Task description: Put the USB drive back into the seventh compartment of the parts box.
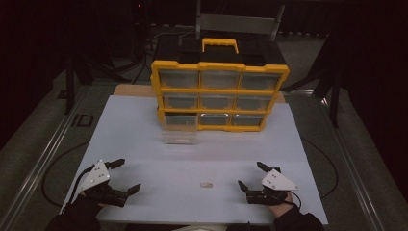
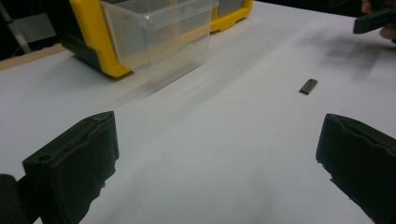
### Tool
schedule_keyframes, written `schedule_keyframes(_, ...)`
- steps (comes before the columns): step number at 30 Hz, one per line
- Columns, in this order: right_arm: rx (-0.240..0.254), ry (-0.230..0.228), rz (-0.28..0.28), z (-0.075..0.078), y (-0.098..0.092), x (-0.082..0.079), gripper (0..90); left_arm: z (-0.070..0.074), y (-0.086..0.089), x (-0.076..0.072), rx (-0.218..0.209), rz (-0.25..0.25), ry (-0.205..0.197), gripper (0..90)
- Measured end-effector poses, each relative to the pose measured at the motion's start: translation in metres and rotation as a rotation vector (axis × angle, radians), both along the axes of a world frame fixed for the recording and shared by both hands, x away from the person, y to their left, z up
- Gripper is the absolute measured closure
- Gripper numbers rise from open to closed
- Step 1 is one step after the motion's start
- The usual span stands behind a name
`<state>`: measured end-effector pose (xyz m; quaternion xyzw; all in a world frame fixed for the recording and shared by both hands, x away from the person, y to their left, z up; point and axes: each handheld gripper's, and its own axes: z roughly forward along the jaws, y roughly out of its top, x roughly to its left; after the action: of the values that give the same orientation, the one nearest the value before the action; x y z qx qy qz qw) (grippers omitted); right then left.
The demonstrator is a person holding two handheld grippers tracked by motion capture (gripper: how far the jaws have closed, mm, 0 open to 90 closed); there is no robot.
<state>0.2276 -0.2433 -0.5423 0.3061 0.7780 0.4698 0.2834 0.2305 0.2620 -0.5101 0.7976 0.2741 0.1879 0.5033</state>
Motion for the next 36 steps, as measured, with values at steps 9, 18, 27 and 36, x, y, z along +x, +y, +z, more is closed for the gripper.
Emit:
schedule_keyframes(9, 0.000, 0.006, -0.003, -0.001, 0.000, 0.001, 8.6, 0.015, -0.011, 0.010, 0.029, -0.031, -0.007, 0.4)
schedule_keyframes(18, -0.001, 0.005, 0.002, -0.001, 0.000, 0.001, 8.6, 0.024, -0.027, 0.019, 0.071, -0.079, 0.007, 0.4)
schedule_keyframes(27, 0.002, 0.009, 0.010, -0.001, 0.000, 0.001, 8.7, 0.037, -0.042, 0.027, 0.110, -0.132, 0.012, 0.4)
schedule_keyframes(36, 0.003, 0.010, 0.010, -0.001, 0.000, 0.001, 8.8, 0.047, -0.058, 0.032, 0.156, -0.184, 0.008, 0.4)
